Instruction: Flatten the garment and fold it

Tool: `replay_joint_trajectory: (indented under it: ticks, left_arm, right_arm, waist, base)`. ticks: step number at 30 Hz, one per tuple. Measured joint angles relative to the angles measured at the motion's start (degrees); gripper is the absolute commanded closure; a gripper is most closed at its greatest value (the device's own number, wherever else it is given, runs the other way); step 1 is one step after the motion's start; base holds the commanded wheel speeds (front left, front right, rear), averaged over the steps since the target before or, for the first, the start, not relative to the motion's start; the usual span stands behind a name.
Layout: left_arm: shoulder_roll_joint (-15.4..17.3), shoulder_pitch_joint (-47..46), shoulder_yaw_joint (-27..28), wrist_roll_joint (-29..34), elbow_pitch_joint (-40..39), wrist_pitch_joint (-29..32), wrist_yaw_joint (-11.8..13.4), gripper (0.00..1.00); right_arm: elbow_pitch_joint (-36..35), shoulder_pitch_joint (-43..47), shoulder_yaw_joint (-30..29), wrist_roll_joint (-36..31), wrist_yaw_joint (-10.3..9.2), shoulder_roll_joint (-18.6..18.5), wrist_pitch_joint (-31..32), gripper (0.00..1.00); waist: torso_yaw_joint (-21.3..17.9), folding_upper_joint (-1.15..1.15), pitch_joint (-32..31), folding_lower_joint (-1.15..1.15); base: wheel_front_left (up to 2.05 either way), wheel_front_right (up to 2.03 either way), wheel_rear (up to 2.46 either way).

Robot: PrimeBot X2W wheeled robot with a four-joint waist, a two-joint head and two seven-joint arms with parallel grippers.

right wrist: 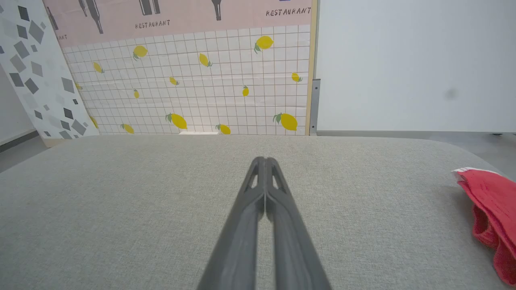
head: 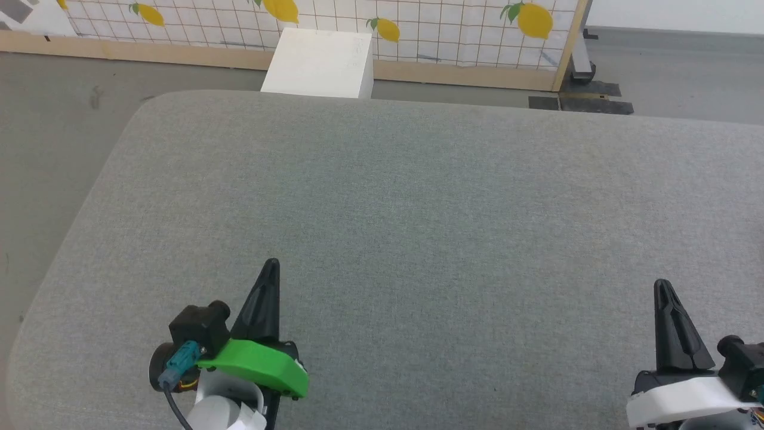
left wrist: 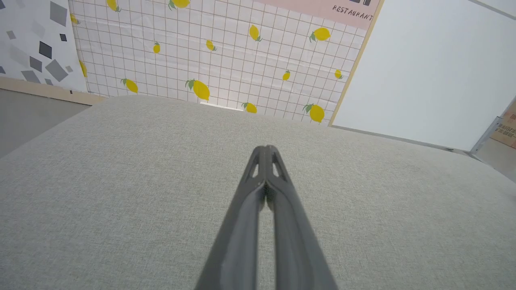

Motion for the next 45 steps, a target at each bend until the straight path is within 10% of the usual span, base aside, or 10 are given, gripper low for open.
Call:
replay_joint_trajectory:
  ticks: [45]
  left_arm:
    - [0.0, 1.55, 3.01, 5.68, -4.3, 5.11, 1.85, 1.0]
  right_arm:
    - [-0.85, -1.19, 3.09, -2.18, 0.0, 0.01, 5.08, 1.0]
  waist:
    - [-1.44, 0.0, -0.85, 0.0]
  base:
    - [0.0, 0.0, 0.0]
